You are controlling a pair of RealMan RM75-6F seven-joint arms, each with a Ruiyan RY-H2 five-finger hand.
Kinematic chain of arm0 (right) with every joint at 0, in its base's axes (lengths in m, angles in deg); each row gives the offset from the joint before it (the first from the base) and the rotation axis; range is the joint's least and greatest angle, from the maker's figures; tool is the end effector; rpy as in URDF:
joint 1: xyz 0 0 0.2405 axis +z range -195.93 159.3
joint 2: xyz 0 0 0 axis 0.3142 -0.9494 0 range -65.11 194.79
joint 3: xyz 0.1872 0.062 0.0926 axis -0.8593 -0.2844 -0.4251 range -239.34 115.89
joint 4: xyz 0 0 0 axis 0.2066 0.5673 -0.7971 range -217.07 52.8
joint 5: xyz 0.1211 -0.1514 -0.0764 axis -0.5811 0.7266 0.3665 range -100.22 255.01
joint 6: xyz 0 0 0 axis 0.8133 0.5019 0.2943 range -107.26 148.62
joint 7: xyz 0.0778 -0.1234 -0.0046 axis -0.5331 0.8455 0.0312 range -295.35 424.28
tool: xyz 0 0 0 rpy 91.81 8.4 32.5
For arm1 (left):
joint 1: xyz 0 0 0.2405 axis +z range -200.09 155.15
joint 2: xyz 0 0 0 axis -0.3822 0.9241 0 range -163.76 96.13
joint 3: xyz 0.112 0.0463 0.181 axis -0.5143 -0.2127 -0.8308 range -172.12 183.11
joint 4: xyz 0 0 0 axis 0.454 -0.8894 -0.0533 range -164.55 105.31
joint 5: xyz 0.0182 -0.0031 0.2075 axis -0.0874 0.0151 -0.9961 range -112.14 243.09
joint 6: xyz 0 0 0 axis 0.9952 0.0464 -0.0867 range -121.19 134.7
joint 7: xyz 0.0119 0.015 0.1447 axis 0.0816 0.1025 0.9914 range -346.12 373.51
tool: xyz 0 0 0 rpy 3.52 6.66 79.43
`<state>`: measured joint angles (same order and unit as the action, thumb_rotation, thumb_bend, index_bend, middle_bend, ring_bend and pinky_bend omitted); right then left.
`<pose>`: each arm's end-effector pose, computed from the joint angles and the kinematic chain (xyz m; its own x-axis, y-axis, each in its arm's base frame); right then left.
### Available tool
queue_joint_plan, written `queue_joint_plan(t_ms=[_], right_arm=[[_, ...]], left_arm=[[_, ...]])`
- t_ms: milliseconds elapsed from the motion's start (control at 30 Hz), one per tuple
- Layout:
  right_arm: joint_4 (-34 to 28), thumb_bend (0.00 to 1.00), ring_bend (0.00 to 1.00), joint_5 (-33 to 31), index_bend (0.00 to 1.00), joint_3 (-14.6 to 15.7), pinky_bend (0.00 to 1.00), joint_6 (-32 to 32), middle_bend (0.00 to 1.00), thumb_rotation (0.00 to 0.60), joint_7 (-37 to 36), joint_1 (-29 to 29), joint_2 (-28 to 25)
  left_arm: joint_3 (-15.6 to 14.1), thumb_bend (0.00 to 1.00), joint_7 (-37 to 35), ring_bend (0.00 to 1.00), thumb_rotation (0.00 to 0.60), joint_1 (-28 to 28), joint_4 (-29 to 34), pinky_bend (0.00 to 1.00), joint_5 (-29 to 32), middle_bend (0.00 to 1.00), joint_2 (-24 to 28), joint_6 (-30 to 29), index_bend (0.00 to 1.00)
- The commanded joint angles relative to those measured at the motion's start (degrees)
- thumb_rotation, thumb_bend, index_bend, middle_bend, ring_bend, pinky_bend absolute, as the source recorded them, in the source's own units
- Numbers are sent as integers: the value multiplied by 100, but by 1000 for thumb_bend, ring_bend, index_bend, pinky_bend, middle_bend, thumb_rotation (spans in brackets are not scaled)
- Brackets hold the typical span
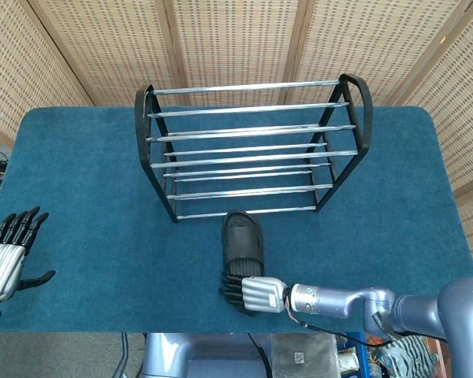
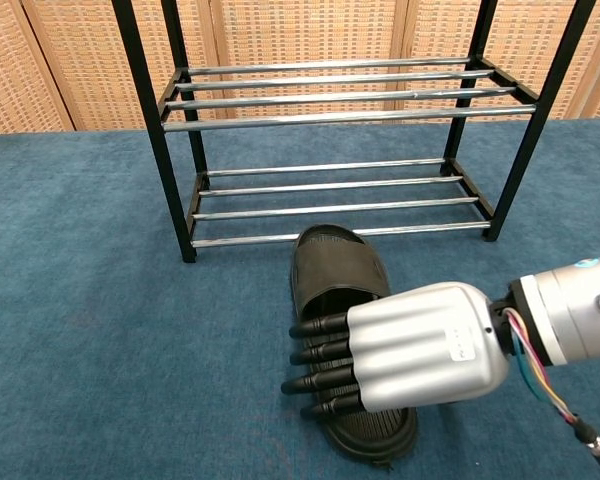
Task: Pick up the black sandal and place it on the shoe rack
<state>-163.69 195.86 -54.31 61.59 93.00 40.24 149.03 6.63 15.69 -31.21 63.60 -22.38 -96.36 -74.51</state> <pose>-0.0958 -0.2366 -0.0656 0.7956 0.5101 0.3269 0.3978 -0.8468 0.3531 -0.2655 0.1913 0.1355 0.4487 0.0660 0.8913 0.8914 -0.1050 -0.4409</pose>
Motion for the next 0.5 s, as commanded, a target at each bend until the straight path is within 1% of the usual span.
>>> queue_joint_plan(t_ms=[33, 267, 333, 367, 400, 433, 467, 500], right_arm=[[-114, 0, 0, -91, 0, -21, 0, -274, 0, 600, 113, 134, -24], [-60, 0, 0, -193, 3, 20, 0, -400, 3, 600, 73, 202, 61], [-4, 1, 2, -194, 41, 49, 10, -377, 35, 600, 25, 216, 104], [26, 30, 21, -192, 95, 71, 36, -343, 81, 600, -14, 217, 131], [66, 99, 62, -172, 168, 114, 84, -291, 145, 600, -84, 228, 165], [115, 199, 123, -130, 248, 171, 151, -222, 219, 600, -179, 249, 199], [154, 277, 169, -83, 301, 245, 195, -136, 270, 600, -316, 263, 237], [253, 381, 235, 16, 377, 353, 260, 45, 341, 600, -525, 287, 280]], left_arm=[[4, 129, -21, 0, 600, -3, -5, 0, 10, 0, 6, 6, 0], [13, 128, -111, 0, 600, -8, -23, 0, 25, 0, 34, 8, 0], [15, 129, -118, 0, 600, -9, -26, 0, 29, 0, 36, 8, 0], [15, 128, -122, 0, 600, -10, -27, 0, 32, 0, 37, 11, 0], [14, 129, -123, 0, 600, -13, -27, 0, 36, 0, 36, 17, 0], [14, 129, -119, 0, 600, -16, -27, 0, 39, 0, 35, 23, 0], [13, 129, -115, 0, 600, -20, -26, 0, 42, 0, 33, 32, 0], [12, 129, -104, 0, 600, -26, -28, 0, 49, 0, 29, 46, 0]])
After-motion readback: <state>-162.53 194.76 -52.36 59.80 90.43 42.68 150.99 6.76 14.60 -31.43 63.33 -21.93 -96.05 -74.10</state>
